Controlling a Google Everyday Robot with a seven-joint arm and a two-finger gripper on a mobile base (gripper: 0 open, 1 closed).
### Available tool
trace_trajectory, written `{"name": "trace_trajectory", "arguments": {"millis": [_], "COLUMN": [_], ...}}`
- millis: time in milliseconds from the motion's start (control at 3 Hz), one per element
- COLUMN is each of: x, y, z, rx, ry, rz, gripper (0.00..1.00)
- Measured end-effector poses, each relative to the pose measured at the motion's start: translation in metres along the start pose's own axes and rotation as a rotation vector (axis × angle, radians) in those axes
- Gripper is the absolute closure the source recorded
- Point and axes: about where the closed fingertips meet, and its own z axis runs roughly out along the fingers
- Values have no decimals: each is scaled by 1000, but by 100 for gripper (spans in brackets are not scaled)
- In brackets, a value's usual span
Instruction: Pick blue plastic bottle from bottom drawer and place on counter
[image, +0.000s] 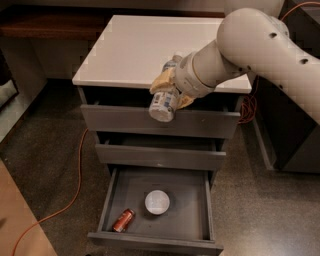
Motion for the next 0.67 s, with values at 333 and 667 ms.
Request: {"name": "trace_trajectory", "arguments": {"millis": [333, 667], "x": [9, 25], "y": [-9, -19], "z": [5, 10], "rx": [-1, -9], "ry": [18, 27], "rz": [24, 53], "gripper": [100, 100]}}
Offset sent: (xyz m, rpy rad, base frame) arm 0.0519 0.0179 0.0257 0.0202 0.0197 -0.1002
